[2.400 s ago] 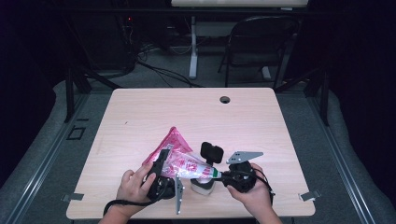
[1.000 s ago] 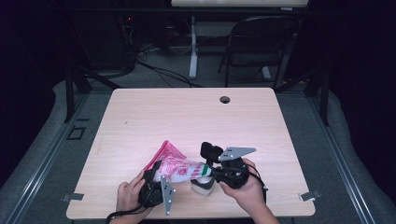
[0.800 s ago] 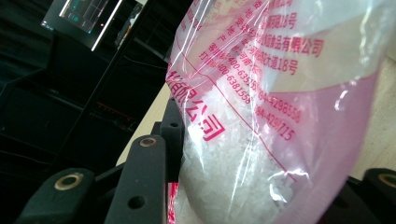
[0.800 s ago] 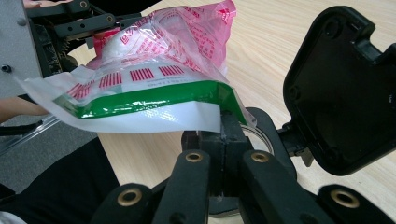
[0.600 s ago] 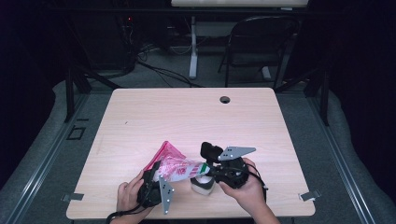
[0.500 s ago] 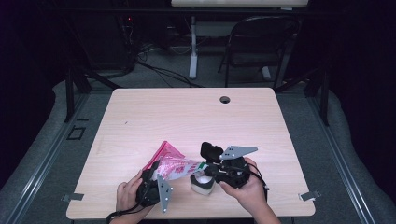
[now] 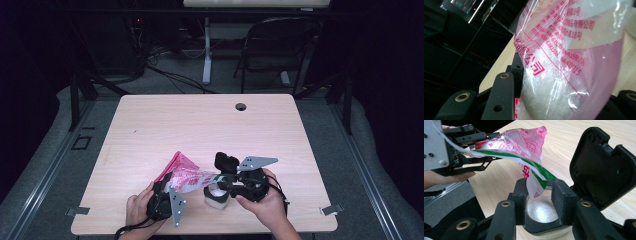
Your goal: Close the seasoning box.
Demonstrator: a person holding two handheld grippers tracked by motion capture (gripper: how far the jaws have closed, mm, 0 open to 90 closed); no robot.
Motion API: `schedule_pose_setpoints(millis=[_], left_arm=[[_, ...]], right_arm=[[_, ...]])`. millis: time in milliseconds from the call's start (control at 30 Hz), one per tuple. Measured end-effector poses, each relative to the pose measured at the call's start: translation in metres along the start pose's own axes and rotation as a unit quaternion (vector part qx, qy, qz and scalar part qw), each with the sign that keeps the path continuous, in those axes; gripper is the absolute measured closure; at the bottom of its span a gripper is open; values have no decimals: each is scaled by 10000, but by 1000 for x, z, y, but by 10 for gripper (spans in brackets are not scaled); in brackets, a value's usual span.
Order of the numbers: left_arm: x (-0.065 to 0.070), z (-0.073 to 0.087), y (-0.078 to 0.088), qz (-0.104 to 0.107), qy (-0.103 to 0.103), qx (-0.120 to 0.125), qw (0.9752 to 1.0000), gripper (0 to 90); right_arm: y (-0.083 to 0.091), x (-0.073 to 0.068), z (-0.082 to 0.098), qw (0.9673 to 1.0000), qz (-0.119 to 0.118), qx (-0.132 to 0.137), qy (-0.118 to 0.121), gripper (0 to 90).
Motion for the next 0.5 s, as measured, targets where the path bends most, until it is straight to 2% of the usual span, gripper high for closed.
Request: schedule_pose_setpoints(millis=[367, 467, 500], left_arm=[[-1, 1, -1, 20, 92, -10, 10000, 677], [-3, 2, -1, 53, 206, -19, 9998, 677], [-4, 2, -1, 86, 325, -15, 9994, 677]], right_arm=[[1, 0, 0, 10000, 6, 23, -5, 588], [2, 0, 1, 10000, 37, 80, -31, 582], [2, 0, 1, 10000, 40, 69, -24, 580]])
Point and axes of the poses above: each handheld gripper's, and its own axes: y roughly backward along the jaws, z roughly out of its underside, x roughly to its right, the point moved 1 cm from there along -y, roughly forward along the jaws, and after that the axes turned 14 degrees about x, right-handed, at the moved point
